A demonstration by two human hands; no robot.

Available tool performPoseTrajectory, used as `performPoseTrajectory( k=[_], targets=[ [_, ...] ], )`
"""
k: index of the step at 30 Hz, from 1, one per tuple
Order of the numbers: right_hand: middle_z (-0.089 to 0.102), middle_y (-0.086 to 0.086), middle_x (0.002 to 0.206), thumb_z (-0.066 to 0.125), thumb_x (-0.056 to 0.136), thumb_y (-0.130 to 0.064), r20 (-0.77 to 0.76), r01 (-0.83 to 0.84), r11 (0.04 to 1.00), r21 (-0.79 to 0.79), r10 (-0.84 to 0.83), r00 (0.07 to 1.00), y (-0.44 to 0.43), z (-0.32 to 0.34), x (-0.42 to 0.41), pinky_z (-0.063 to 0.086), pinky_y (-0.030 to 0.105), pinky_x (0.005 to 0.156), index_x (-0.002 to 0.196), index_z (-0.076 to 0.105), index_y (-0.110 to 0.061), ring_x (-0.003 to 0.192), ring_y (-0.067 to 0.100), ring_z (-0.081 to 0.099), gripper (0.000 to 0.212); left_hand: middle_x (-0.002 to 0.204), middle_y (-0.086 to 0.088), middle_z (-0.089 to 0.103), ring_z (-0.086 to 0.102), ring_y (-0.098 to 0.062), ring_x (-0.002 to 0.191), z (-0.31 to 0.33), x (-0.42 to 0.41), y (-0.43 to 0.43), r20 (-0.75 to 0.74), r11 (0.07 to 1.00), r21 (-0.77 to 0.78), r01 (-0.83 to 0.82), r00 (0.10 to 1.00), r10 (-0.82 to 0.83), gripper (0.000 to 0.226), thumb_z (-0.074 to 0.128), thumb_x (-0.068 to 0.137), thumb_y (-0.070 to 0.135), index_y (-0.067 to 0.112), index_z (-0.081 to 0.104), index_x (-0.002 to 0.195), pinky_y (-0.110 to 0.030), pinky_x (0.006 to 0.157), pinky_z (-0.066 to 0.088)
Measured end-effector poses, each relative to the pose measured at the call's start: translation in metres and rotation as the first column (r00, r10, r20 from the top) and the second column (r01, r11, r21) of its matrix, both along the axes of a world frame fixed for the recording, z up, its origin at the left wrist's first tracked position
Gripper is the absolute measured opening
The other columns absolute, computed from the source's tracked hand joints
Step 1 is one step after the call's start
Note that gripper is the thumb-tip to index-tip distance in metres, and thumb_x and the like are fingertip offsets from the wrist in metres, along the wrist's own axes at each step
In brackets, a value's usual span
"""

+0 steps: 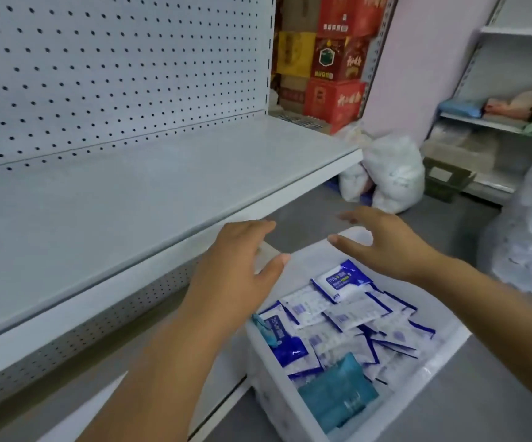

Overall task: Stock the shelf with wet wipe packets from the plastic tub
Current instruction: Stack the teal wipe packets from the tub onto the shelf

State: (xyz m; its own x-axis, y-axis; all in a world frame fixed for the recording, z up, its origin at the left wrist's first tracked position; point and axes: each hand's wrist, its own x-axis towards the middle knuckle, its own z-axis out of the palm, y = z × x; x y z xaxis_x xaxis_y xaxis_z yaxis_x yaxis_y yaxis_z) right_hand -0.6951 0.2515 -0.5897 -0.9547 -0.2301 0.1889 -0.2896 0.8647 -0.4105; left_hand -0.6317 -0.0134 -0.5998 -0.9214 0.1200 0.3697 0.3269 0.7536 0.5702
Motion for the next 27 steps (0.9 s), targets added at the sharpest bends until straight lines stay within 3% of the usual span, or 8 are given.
performPoseTrajectory(
  k=[3, 8, 11, 14, 16, 20, 24, 27],
  targets=[
    [0.062, -0.015, 0.124, 0.063, 0.086, -0.062, 0.135, 0.095, 0.995, -0.023, -0.092, 0.987, 0.034, -0.038, 0.000, 0.047, 0.028, 0.098, 0.128, 0.063, -0.026, 0.111, 0.005, 0.058, 0.055, 0.139, 0.011, 0.053, 0.049, -0.008, 0.124, -0.032, -0.011, 0.007, 0.174, 0.997, -0.050, 0.057, 0.984, -0.047, 0.054, 0.063, 0.093, 0.051, 0.032, 0.050, 0.142, -0.028, 0.102, 0.044],
    [0.067, -0.012, 0.112, 0.067, 0.084, -0.062, 0.331, 0.171, 0.985, -0.031, -0.151, 0.931, 0.055, -0.098, 0.005, 0.047, 0.023, 0.085, 0.110, 0.069, -0.029, 0.103, 0.009, 0.062, 0.042, 0.139, 0.011, 0.056, 0.054, -0.014, 0.126, -0.073, -0.031, -0.003, 0.377, 0.992, -0.108, 0.063, 0.926, -0.018, 0.064, 0.067, 0.088, 0.055, 0.030, 0.050, 0.144, -0.043, 0.105, 0.050],
    [0.069, -0.019, 0.106, 0.068, 0.078, -0.067, 0.457, 0.060, 0.996, -0.071, -0.021, 0.889, 0.040, -0.112, 0.014, 0.046, 0.016, 0.082, 0.102, 0.071, -0.030, 0.097, -0.002, 0.064, 0.044, 0.150, 0.005, 0.048, 0.048, -0.016, 0.134, -0.090, -0.034, -0.013, 0.467, 0.988, -0.150, 0.049, 0.884, 0.027, 0.064, 0.068, 0.089, 0.052, 0.027, 0.050, 0.146, -0.035, 0.113, 0.039],
    [0.071, -0.021, 0.105, 0.068, 0.061, -0.081, 0.649, -0.076, 0.993, -0.092, 0.118, 0.752, 0.028, -0.115, 0.024, 0.052, 0.023, 0.090, 0.107, 0.071, -0.033, 0.099, 0.000, 0.066, 0.066, 0.157, 0.003, 0.042, 0.042, -0.013, 0.139, -0.101, -0.036, -0.023, 0.519, 0.980, -0.171, 0.103, 0.855, 0.001, 0.058, 0.076, 0.086, 0.043, 0.027, 0.059, 0.139, -0.023, 0.109, 0.028],
    [0.073, -0.017, 0.102, 0.073, 0.060, -0.078, 0.729, -0.155, 0.986, -0.061, 0.150, 0.668, 0.028, -0.121, 0.031, 0.056, 0.031, 0.091, 0.105, 0.071, -0.035, 0.098, 0.006, 0.067, 0.062, 0.157, 0.004, 0.042, 0.042, -0.011, 0.138, -0.104, -0.036, -0.029, 0.548, 0.981, -0.146, 0.124, 0.836, -0.024, 0.055, 0.081, 0.083, 0.036, 0.025, 0.063, 0.134, -0.022, 0.109, 0.027],
    [0.070, -0.010, 0.104, 0.079, 0.077, -0.054, 0.750, -0.233, 0.972, 0.030, 0.132, 0.648, 0.035, -0.135, 0.044, 0.058, 0.036, 0.088, 0.106, 0.070, -0.032, 0.096, 0.015, 0.067, 0.038, 0.155, 0.001, 0.045, 0.045, -0.013, 0.137, -0.106, -0.039, -0.034, 0.556, 0.985, -0.112, 0.129, 0.830, -0.045, 0.045, 0.084, 0.080, 0.021, 0.019, 0.070, 0.123, -0.025, 0.111, 0.029],
    [0.071, 0.000, 0.101, 0.074, 0.087, -0.041, 0.739, -0.183, 0.983, 0.024, 0.106, 0.666, 0.038, -0.148, 0.049, 0.059, 0.035, 0.078, 0.098, 0.068, -0.020, 0.097, 0.024, 0.067, 0.024, 0.147, 0.000, 0.054, 0.051, -0.016, 0.131, -0.109, -0.045, -0.033, 0.536, 0.994, -0.044, 0.101, 0.842, -0.062, 0.022, 0.085, 0.078, 0.021, 0.020, 0.076, 0.098, -0.034, 0.113, 0.037],
    [0.070, 0.006, 0.095, 0.070, 0.090, -0.043, 0.710, -0.111, 0.993, -0.029, 0.099, 0.697, 0.040, -0.152, 0.053, 0.058, 0.032, 0.071, 0.091, 0.064, -0.012, 0.087, 0.021, 0.067, 0.032, 0.137, -0.001, 0.062, 0.049, -0.015, 0.131, -0.113, -0.050, -0.024, 0.484, 0.986, -0.101, 0.133, 0.872, -0.068, 0.010, 0.083, 0.082, 0.021, 0.019, 0.073, 0.080, -0.031, 0.109, 0.036]
  ],
)
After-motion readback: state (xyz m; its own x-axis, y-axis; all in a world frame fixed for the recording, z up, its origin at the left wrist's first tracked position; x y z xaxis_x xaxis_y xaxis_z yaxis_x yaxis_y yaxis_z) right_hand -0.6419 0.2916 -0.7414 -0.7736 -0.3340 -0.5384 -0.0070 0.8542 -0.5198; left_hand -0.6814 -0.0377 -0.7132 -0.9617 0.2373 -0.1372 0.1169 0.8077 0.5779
